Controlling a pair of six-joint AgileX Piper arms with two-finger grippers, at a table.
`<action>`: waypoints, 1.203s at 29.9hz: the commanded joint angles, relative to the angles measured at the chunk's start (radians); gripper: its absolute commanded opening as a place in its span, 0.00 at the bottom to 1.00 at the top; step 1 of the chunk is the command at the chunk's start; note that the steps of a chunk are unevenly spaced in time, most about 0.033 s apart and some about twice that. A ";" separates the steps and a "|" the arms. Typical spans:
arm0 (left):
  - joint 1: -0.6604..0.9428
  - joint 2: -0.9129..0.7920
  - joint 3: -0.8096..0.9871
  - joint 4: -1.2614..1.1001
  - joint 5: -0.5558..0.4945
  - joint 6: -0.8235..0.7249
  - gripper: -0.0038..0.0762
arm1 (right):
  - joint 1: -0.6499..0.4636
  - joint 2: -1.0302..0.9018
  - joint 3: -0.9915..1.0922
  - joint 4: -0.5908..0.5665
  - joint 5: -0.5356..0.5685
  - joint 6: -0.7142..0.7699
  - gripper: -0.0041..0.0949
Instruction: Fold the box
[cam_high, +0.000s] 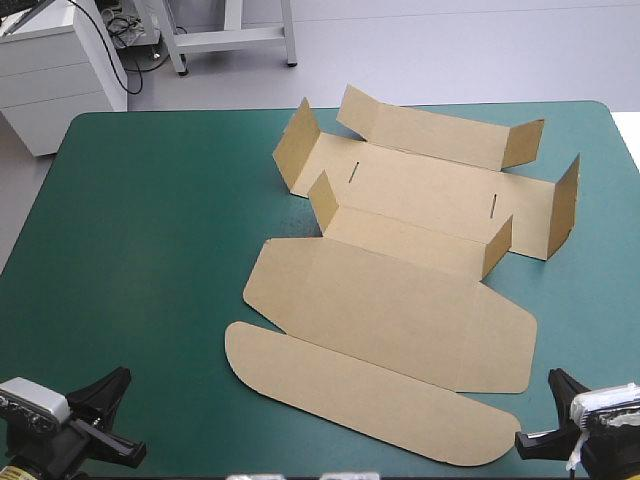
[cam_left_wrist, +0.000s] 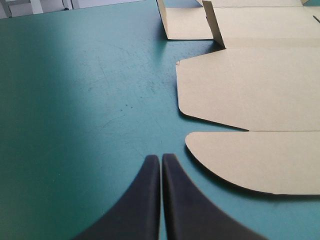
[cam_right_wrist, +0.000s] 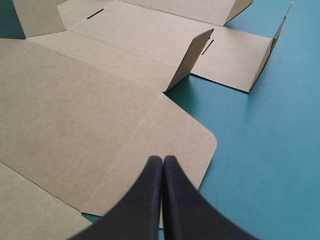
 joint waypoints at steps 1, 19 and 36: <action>-0.003 0.017 -0.021 0.002 -0.077 -0.005 0.04 | 0.005 0.016 -0.021 0.005 -0.071 -0.005 0.02; -0.003 0.017 -0.021 0.002 -0.077 -0.005 0.04 | 0.005 0.016 -0.021 0.005 -0.069 -0.005 0.66; -0.003 0.017 -0.021 0.002 -0.077 -0.005 0.04 | 0.005 0.256 -0.190 -0.002 -0.060 0.133 0.66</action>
